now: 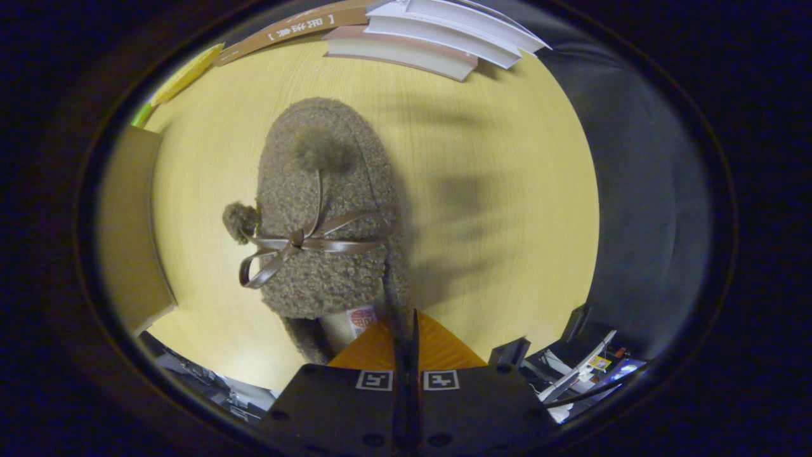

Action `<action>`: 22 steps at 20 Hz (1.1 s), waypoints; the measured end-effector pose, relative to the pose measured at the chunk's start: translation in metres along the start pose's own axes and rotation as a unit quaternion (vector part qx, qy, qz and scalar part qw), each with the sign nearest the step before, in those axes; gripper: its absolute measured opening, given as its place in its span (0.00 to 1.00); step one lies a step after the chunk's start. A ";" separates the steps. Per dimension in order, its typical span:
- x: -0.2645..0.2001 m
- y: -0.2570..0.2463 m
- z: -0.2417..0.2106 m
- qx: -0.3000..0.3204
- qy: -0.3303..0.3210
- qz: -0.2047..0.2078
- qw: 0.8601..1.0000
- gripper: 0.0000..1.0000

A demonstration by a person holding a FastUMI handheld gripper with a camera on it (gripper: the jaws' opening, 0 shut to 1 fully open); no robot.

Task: Open the storage box then place both shoes into the box .Put the left shoe in first, then the right shoe, with the right side of both shoes facing outward in a uniform manner.

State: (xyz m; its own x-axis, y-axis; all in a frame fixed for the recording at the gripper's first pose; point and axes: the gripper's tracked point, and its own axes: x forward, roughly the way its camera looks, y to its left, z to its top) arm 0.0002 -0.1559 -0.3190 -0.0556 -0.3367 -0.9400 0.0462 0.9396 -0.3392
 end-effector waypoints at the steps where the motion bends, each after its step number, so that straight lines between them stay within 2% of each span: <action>1: -0.001 0.001 0.000 0.000 -0.004 -0.001 1.000 0.04; 6: -0.017 0.002 0.006 0.026 -0.041 0.006 0.999 0.04; 13: -0.066 -0.004 0.008 0.024 -0.080 -0.039 0.996 0.03; 19: -0.156 0.009 0.022 0.006 -0.138 -0.097 0.986 0.04; 22: -0.213 0.039 0.032 -0.012 -0.178 -0.104 0.978 0.03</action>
State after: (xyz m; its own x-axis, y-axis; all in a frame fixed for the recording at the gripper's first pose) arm 0.0463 -0.0495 -0.1337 0.2908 -0.5170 -0.8051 0.0469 0.8481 -0.5277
